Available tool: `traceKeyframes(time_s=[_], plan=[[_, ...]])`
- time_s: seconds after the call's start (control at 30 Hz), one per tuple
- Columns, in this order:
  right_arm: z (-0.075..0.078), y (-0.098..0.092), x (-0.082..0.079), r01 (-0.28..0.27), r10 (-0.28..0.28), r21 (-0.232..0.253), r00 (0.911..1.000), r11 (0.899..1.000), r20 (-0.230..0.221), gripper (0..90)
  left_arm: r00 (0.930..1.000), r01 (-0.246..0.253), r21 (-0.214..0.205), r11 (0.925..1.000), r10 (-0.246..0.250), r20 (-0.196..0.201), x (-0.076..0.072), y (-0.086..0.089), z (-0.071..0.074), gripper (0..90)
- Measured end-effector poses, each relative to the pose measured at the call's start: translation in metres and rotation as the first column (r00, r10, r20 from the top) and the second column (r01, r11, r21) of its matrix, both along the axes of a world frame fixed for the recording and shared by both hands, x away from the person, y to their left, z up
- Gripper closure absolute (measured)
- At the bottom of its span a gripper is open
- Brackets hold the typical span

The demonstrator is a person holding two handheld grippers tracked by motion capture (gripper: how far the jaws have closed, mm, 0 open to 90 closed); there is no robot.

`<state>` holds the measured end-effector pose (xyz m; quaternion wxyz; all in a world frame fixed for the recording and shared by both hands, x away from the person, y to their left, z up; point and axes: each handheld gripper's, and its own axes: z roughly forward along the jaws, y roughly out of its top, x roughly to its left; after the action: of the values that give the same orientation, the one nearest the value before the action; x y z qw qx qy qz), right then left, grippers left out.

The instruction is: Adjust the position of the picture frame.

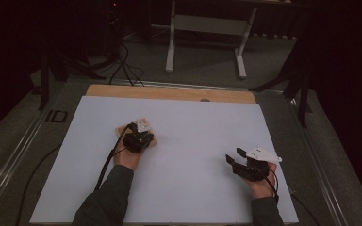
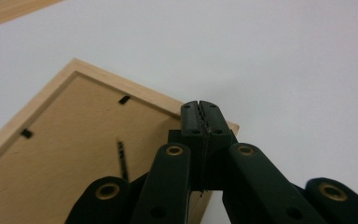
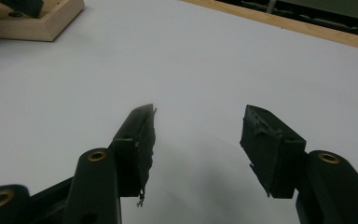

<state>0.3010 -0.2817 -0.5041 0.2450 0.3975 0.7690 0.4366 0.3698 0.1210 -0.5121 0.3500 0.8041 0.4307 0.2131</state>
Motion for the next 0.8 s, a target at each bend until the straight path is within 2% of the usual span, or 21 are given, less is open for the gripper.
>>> traceKeyframes(time_s=[0.03, 0.2, 0.23, 0.27, 0.53, 0.63, 0.8], plan=[[0.0, 0.0, 0.0, 0.0, 0.0, 0.0, 1.0, 1.0, 0.0, 43.5, 1.0, 0.0, 0.0, 1.0, 0.0, 0.0, 0.0, 0.0, 0.0, 89.6], [0.0, 0.001, 0.0, -0.003, 0.003, -0.001, 1.0, 1.0, -0.001, 43.5, 0.9994, -0.026, -0.01, 0.9996, 0.026, 0.022, -0.009, 0.025, 0.008, 89.7], [0.0, 0.001, 0.0, -0.003, 0.003, -0.001, 1.0, 1.0, -0.001, 43.5, 0.9994, -0.026, -0.01, 0.9996, 0.026, 0.022, -0.009, 0.025, 0.008, 89.6], [0.0, 0.001, 0.0, -0.003, 0.003, 0.0, 1.0, 1.0, 0.0, 43.5, 0.9991, -0.033, -0.004, 0.9994, 0.033, 0.024, -0.013, 0.034, 0.01, 89.6], [0.0, 0.001, 0.0, -0.005, 0.005, -0.003, 1.0, 1.0, 0.0, 43.4, 0.9977, -0.066, -0.006, 0.9978, 0.066, 0.016, -0.026, 0.062, 0.01, 89.6], [0.0, 0.002, 0.0, -0.005, 0.005, -0.003, 1.0, 1.0, 0.0, 43.4, 0.9977, -0.067, -0.007, 0.9977, 0.067, 0.011, -0.029, 0.064, 0.009, 89.7], [0.0, 0.001, 0.0, -0.005, 0.005, -0.003, 1.0, 1.0, -0.001, 43.3, 0.9992, -0.039, 0.003, 0.9992, 0.039, -0.01, -0.038, 0.065, 0.0, 89.6]])
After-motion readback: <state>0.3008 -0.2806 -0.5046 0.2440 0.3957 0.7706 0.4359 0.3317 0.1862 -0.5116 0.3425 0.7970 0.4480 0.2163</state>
